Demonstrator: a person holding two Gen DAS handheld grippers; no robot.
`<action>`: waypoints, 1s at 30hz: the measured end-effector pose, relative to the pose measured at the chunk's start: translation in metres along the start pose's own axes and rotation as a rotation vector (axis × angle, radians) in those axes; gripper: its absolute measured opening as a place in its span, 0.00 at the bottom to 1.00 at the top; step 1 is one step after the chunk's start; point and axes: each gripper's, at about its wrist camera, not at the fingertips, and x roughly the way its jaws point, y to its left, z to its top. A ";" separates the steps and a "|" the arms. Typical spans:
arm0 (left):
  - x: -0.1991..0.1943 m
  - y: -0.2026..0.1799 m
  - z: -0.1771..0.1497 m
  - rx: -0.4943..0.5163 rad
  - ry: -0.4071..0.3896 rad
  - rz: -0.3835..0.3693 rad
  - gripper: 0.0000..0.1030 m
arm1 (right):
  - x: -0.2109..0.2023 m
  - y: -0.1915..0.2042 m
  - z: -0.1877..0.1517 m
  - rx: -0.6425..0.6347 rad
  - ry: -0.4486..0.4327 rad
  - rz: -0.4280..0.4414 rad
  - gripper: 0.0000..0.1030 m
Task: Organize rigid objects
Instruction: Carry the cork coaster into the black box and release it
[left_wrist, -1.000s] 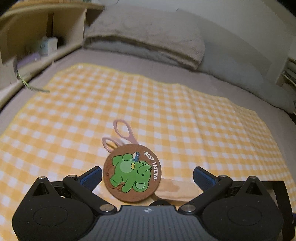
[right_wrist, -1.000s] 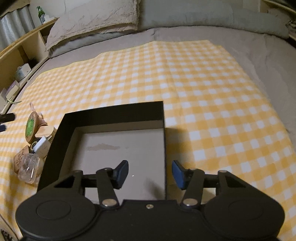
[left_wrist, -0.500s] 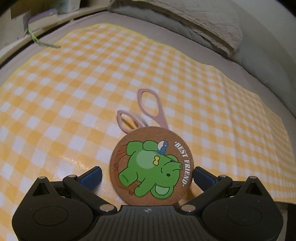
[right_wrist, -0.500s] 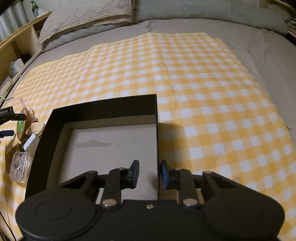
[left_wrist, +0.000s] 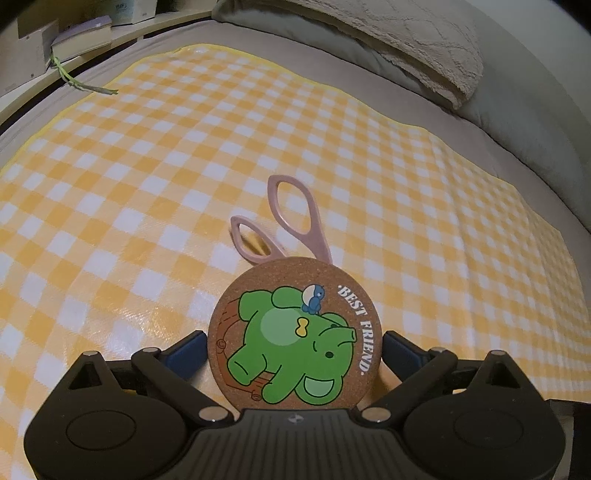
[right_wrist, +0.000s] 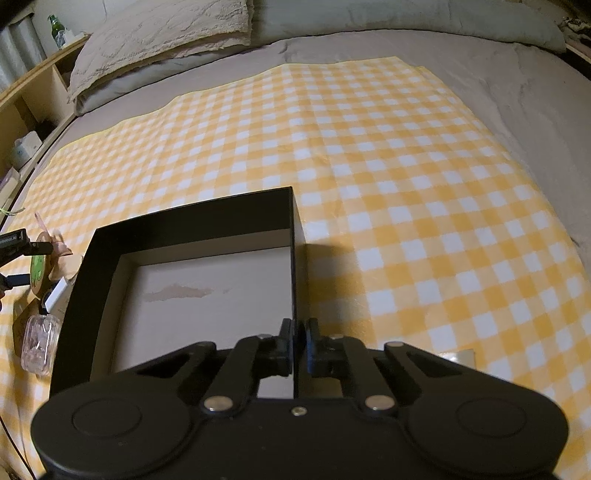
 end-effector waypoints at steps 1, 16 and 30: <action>-0.002 0.000 0.000 -0.001 -0.005 -0.001 0.96 | 0.000 0.000 0.000 0.000 0.000 0.000 0.07; -0.063 -0.056 -0.015 0.192 -0.038 -0.106 0.96 | 0.000 0.003 0.000 -0.002 0.002 -0.009 0.07; -0.103 -0.167 -0.065 0.399 0.065 -0.396 0.96 | 0.001 0.022 0.001 -0.059 0.019 0.011 0.07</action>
